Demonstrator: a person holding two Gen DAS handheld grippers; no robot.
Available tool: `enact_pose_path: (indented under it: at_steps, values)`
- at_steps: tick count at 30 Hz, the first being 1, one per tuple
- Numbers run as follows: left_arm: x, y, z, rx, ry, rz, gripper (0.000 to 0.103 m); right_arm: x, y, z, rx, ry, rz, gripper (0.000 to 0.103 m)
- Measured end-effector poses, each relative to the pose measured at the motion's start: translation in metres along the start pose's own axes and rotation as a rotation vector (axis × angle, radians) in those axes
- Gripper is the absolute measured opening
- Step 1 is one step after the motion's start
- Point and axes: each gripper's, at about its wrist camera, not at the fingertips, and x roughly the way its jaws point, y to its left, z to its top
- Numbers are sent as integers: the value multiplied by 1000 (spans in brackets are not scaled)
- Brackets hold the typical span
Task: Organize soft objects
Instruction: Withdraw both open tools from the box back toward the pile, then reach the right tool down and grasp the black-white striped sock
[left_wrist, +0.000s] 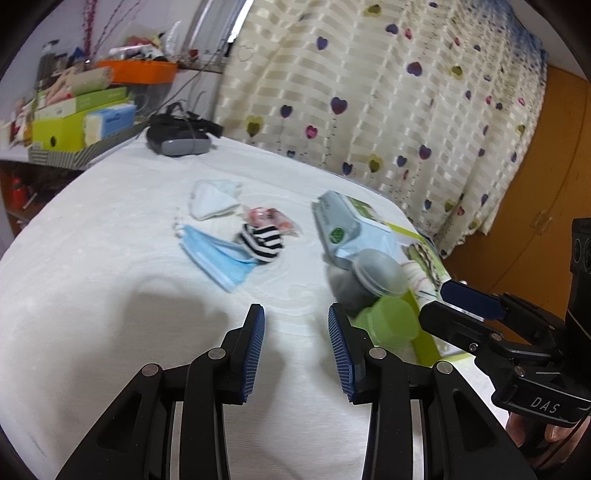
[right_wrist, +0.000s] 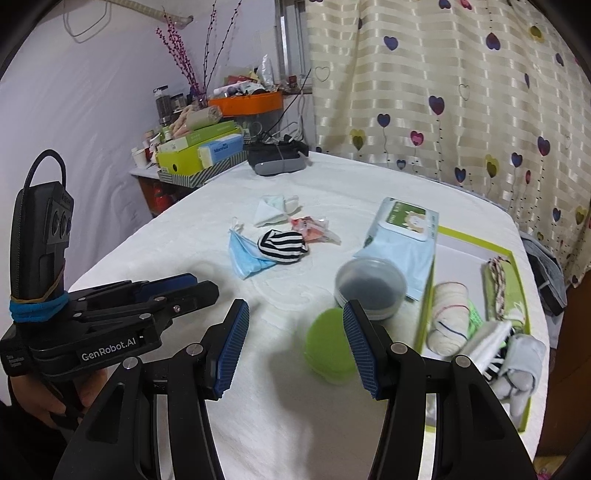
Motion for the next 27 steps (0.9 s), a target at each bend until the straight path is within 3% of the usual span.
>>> enact_pose_path:
  at_steps: [10,20,27]
  values:
    - [2,40,7,-81,-15,54,35,37,16,26,-4,35,3,54]
    - [1,72,8,-139,-25,82,35,105,25,55,69,116,44,54]
    - [3,91,12,-177,-31,87,35,149,16,67,152,183,-13,54]
